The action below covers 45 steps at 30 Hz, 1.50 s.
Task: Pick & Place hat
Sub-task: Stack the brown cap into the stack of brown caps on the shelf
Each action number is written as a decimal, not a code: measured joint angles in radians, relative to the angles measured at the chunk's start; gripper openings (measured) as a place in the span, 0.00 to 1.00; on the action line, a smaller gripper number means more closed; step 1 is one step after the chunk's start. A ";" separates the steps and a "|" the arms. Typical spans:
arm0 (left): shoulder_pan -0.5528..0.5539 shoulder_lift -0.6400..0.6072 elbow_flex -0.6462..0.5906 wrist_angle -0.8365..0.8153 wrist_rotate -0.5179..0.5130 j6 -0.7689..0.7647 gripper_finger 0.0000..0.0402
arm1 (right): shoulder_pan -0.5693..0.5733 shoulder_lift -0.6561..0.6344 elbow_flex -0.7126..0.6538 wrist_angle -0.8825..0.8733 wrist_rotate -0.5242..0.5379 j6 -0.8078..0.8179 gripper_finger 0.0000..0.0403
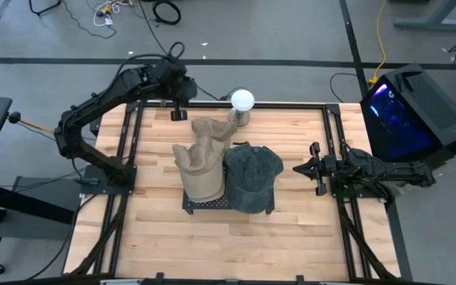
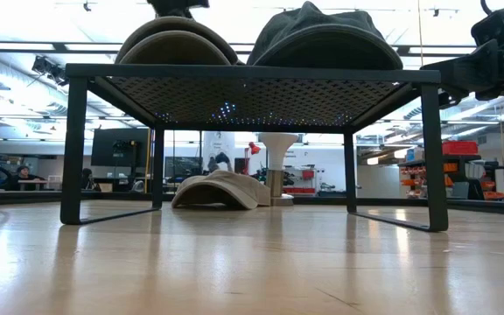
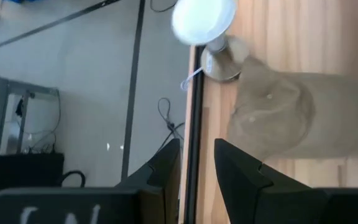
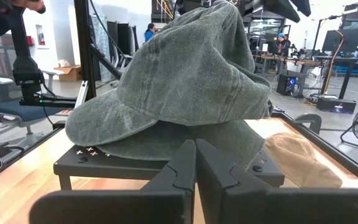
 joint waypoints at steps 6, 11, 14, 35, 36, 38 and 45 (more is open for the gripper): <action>0.059 -0.054 -0.123 0.130 0.000 0.000 0.26 | 0.000 0.000 0.000 0.000 0.000 0.000 0.04; 0.109 -0.090 -0.207 0.214 0.003 0.001 0.26 | 0.000 0.000 0.000 0.000 0.000 0.000 0.04; 0.143 -0.101 -0.230 0.224 0.041 -0.006 0.26 | 0.000 0.000 0.000 0.000 0.000 0.000 0.04; 0.264 -0.085 -0.243 0.291 0.129 -0.112 0.59 | 0.000 0.000 0.000 0.000 0.000 0.000 0.04; 0.263 -0.080 -0.243 0.289 0.129 -0.094 0.61 | 0.000 0.000 0.000 0.000 0.000 0.000 0.04; 0.263 -0.073 -0.243 0.288 0.130 -0.040 0.63 | 0.000 0.000 0.000 0.000 0.000 0.000 0.04; 0.263 -0.072 -0.243 0.296 0.139 0.068 0.62 | 0.000 0.000 0.000 0.000 0.000 0.000 0.04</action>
